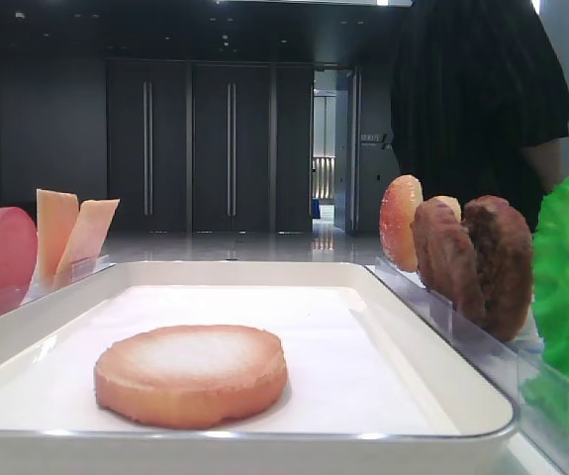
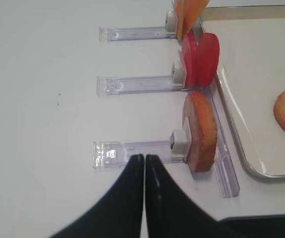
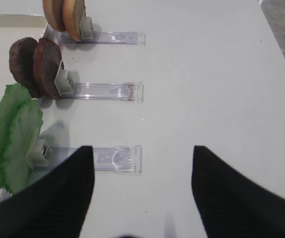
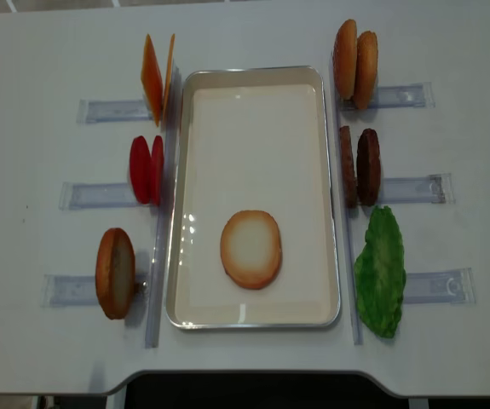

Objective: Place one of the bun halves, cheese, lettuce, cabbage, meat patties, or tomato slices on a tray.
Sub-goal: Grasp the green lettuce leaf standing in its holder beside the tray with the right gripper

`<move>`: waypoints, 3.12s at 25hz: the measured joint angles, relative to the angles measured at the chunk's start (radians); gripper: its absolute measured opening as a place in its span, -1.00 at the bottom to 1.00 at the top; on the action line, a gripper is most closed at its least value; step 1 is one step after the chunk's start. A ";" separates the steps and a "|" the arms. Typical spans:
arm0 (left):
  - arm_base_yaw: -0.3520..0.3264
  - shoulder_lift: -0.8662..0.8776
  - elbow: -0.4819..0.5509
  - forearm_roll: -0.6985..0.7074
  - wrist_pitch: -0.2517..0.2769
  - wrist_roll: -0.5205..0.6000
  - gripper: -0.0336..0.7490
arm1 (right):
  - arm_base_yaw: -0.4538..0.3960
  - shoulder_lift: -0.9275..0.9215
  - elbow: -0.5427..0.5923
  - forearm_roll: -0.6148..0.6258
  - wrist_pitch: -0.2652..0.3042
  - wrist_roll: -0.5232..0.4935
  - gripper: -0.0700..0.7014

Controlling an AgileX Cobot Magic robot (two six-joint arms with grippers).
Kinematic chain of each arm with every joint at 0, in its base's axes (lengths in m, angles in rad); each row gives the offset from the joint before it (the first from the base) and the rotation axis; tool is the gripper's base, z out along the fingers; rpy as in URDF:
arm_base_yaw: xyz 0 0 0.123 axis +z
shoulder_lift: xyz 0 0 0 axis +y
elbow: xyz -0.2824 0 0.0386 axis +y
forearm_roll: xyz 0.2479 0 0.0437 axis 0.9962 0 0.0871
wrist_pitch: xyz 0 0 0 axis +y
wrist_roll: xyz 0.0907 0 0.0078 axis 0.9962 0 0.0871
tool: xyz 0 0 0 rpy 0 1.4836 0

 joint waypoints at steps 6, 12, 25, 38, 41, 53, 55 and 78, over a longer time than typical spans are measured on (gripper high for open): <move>0.000 0.000 0.000 0.000 0.000 0.000 -0.93 | 0.000 0.000 0.000 0.000 0.000 -0.001 0.26; 0.000 0.000 0.000 0.000 0.000 0.000 -0.93 | 0.000 0.030 -0.004 0.001 0.000 -0.001 0.26; 0.000 0.000 0.000 0.000 0.000 0.000 -0.93 | 0.000 0.700 -0.164 0.046 -0.020 -0.051 0.26; 0.000 0.000 0.000 0.001 0.000 0.000 -0.93 | 0.000 1.093 -0.406 0.048 -0.026 -0.066 0.26; 0.000 0.000 0.000 0.001 0.000 0.000 -0.93 | 0.000 1.097 -0.430 0.052 0.013 -0.049 0.26; 0.000 -0.001 0.001 0.001 0.000 0.000 -0.93 | 0.127 1.106 -0.482 0.163 0.071 0.094 0.26; 0.000 -0.001 0.001 0.001 -0.001 0.000 -0.93 | 0.197 1.123 -0.482 0.151 0.063 0.147 0.26; 0.000 -0.001 0.001 0.002 -0.001 0.000 -0.93 | 0.526 1.306 -0.495 -0.011 -0.016 0.485 0.26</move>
